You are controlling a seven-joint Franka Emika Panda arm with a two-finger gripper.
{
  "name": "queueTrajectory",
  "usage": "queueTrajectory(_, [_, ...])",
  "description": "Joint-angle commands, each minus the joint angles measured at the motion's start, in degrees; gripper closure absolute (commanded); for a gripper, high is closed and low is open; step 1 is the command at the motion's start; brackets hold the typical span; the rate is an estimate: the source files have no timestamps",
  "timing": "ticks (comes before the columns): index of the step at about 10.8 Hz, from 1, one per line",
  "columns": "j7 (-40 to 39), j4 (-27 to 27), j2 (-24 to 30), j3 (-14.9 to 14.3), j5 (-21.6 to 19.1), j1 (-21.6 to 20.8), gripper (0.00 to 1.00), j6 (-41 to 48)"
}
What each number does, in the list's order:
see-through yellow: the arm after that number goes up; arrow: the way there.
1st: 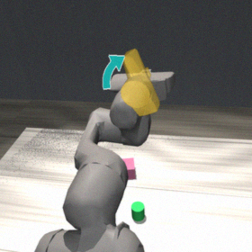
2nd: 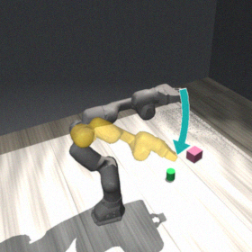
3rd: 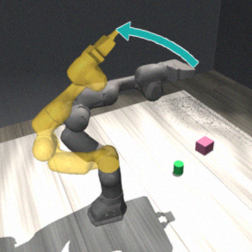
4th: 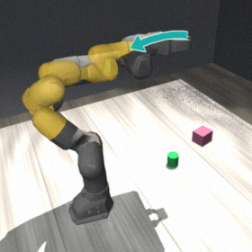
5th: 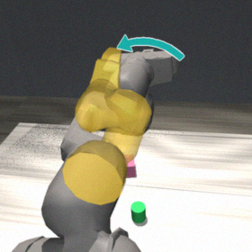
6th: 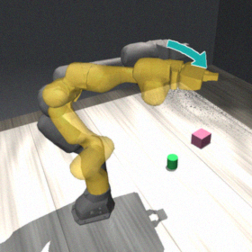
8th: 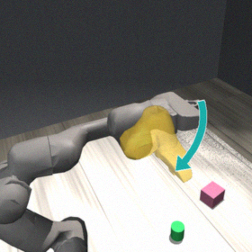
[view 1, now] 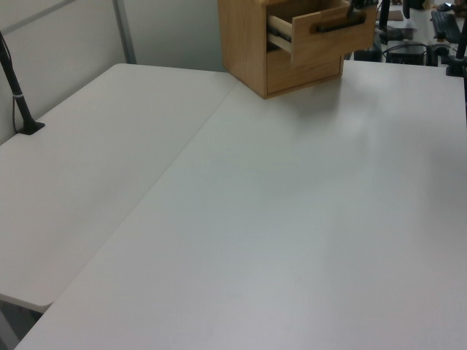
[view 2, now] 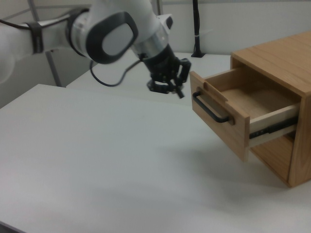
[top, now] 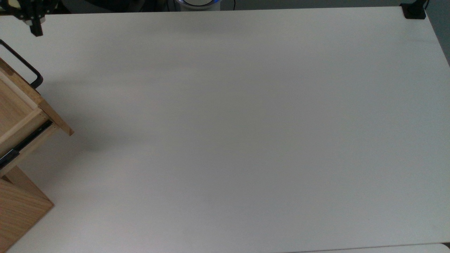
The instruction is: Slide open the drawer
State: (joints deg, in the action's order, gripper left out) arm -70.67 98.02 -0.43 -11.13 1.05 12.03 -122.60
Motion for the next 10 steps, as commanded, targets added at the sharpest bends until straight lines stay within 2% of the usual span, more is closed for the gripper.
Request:
queueTrajectory(1, [0.70, 1.57, 4.55, -0.12, -2.19, -2.10, 0.94, 12.08])
queueTrajectory(2, [4.63, 0.61, 4.65, -0.12, -4.29, -2.71, 0.81, 16.74])
queueTrajectory(3, [10.76, -0.19, 4.65, 1.36, -5.26, -2.80, 0.79, 20.53])
queueTrajectory(4, [19.78, -0.19, 4.56, 3.89, -5.27, -2.81, 0.70, 21.78])
queueTrajectory(5, [31.53, -0.19, 4.47, 5.83, -5.27, -2.98, 0.68, 22.14])
queueTrajectory(7, [51.86, -0.19, 4.21, 8.74, -5.27, -3.94, 0.38, 23.19])
queueTrajectory(9, [67.96, -1.59, 3.60, 9.10, -4.48, -7.45, 0.00, 27.66])
queueTrajectory(10, [70.04, -2.12, 3.51, 9.10, -3.26, -9.64, 0.00, 30.21])
